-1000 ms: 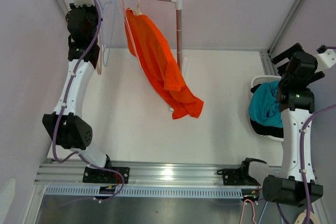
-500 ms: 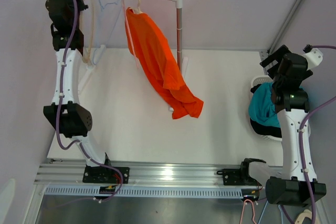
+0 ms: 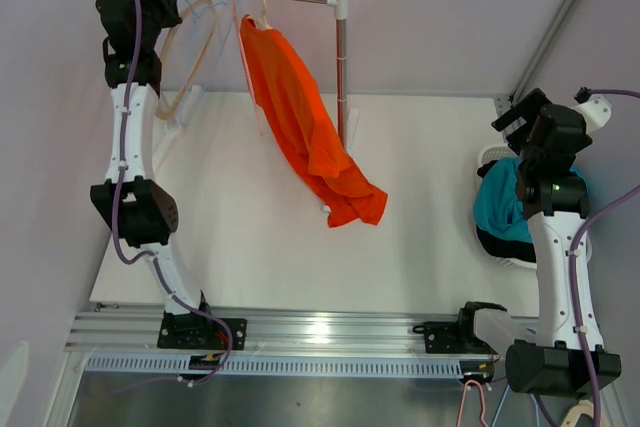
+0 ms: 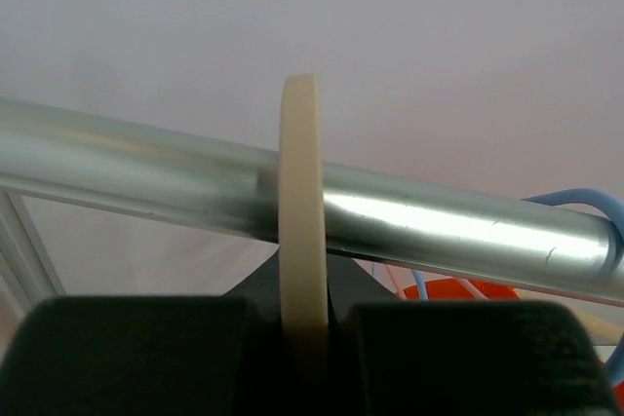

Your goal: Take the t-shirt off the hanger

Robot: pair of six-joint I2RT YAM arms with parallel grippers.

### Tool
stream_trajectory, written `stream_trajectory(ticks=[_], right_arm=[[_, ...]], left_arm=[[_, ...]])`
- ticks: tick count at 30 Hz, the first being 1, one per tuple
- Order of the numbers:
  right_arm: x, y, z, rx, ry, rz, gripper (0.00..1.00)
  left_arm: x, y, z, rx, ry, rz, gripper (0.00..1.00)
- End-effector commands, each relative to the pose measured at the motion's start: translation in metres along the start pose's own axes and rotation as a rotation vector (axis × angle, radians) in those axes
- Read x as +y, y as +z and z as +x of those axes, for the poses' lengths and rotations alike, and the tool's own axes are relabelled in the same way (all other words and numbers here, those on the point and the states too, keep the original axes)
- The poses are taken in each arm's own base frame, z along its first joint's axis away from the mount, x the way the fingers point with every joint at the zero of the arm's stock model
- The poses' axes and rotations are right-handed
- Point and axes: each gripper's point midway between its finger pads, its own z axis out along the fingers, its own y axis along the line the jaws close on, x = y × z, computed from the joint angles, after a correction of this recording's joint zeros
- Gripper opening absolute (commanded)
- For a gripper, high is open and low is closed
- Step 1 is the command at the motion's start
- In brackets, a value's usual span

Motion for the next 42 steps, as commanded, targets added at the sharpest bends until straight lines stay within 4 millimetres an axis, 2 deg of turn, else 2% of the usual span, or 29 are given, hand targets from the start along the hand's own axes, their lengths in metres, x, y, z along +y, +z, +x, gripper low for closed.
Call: stream_trajectory(ticks=[1, 2, 3, 4, 5, 7, 9, 11, 13, 15, 16, 19, 20, 22, 23, 24, 25, 26, 27, 28, 32, 33, 34, 35, 36, 37, 39, 40, 42], right_arm=[[0.006, -0.009, -0.007, -0.025, 0.017, -0.038, 0.99], [0.006, -0.008, -0.007, -0.025, 0.019, -0.039, 1.0], [0.008, -0.008, -0.004, -0.016, 0.019, -0.047, 0.99], [0.009, -0.008, -0.003, -0.012, 0.019, -0.054, 0.99], [0.009, -0.008, -0.002, -0.007, 0.024, -0.054, 0.99], [0.011, -0.009, -0.002, -0.003, 0.024, -0.066, 1.0], [0.012, -0.01, -0.002, -0.002, 0.025, -0.071, 1.0], [0.016, -0.013, -0.001, 0.006, 0.02, -0.096, 0.99], [0.022, -0.015, 0.002, 0.023, -0.006, -0.13, 1.0], [0.026, -0.019, 0.002, 0.03, -0.02, -0.143, 0.99], [0.027, -0.019, 0.004, 0.036, -0.025, -0.148, 0.99], [0.032, -0.026, 0.004, 0.032, -0.025, -0.189, 0.99], [0.032, -0.027, 0.004, 0.031, -0.025, -0.197, 1.0], [0.033, -0.029, 0.003, 0.029, -0.032, -0.205, 1.0], [0.034, -0.03, 0.002, 0.031, -0.037, -0.207, 0.99], [0.038, -0.033, -0.002, 0.03, -0.043, -0.225, 0.99], [0.041, -0.032, -0.001, 0.039, -0.06, -0.237, 0.99], [0.043, -0.033, -0.002, 0.039, -0.059, -0.244, 0.99], [0.046, -0.035, -0.004, 0.039, -0.055, -0.258, 0.99], [0.048, -0.036, -0.003, 0.043, -0.05, -0.268, 1.0], [0.06, -0.045, 0.0, 0.061, -0.009, -0.345, 1.0], [0.062, -0.047, 0.0, 0.057, -0.003, -0.365, 1.0], [0.063, -0.047, 0.008, 0.078, -0.003, -0.38, 0.99], [0.061, -0.047, 0.01, 0.079, 0.001, -0.378, 1.0], [0.062, -0.05, 0.011, 0.081, 0.007, -0.392, 0.99], [0.062, -0.052, 0.017, 0.099, 0.005, -0.404, 0.99], [0.058, -0.053, 0.027, 0.124, -0.007, -0.403, 0.99], [0.057, -0.055, 0.03, 0.132, -0.014, -0.409, 0.99], [0.052, -0.055, 0.039, 0.152, -0.027, -0.398, 0.99]], left_arm=[[-0.009, -0.004, 0.004, 0.044, -0.032, 0.025, 0.09], [-0.008, -0.005, 0.008, 0.056, -0.038, 0.024, 0.14], [-0.009, -0.006, 0.007, 0.057, -0.041, 0.021, 0.28], [-0.007, -0.007, 0.011, 0.068, -0.049, 0.015, 0.37], [-0.007, -0.011, 0.009, 0.068, -0.054, 0.002, 0.52], [-0.006, -0.016, 0.009, 0.065, -0.057, -0.019, 0.61], [-0.001, -0.026, -0.005, 0.025, -0.041, -0.073, 0.73], [0.007, -0.035, -0.018, 0.006, -0.042, -0.135, 0.81], [0.007, -0.049, -0.044, -0.032, -0.036, -0.18, 0.91], [0.012, -0.062, -0.049, -0.032, -0.036, -0.237, 1.0], [0.008, -0.076, -0.067, -0.061, -0.036, -0.247, 0.99], [0.009, -0.097, -0.064, -0.046, -0.038, -0.296, 0.99], [0.005, -0.112, -0.071, -0.055, -0.041, -0.299, 1.0], [-0.003, -0.128, -0.072, -0.044, -0.049, -0.295, 1.0], [-0.004, -0.142, -0.062, -0.023, -0.058, -0.307, 1.0], [-0.01, -0.15, -0.063, -0.024, -0.062, -0.297, 1.0], [-0.016, -0.155, -0.05, -0.004, -0.063, -0.269, 1.0], [-0.028, -0.175, -0.054, -0.023, -0.045, -0.23, 0.99], [-0.037, -0.184, -0.054, -0.033, -0.04, -0.215, 1.0], [-0.039, -0.193, -0.046, -0.026, -0.036, -0.213, 0.99], [-0.052, -0.251, -0.043, -0.038, -0.093, -0.204, 1.0], [-0.061, -0.275, -0.032, -0.03, -0.123, -0.163, 0.99], [-0.071, -0.288, -0.031, -0.037, -0.164, -0.117, 0.99], [-0.087, -0.303, -0.04, -0.074, -0.171, -0.039, 1.0], [-0.101, -0.31, -0.001, 0.0, -0.186, 0.061, 1.0], [-0.114, -0.337, -0.016, -0.069, -0.192, 0.118, 0.99], [-0.118, -0.354, 0.004, -0.04, -0.185, 0.149, 0.99], [-0.117, -0.37, 0.003, -0.058, -0.162, 0.146, 1.0], [-0.111, -0.385, 0.015, -0.036, -0.151, 0.107, 0.99]])
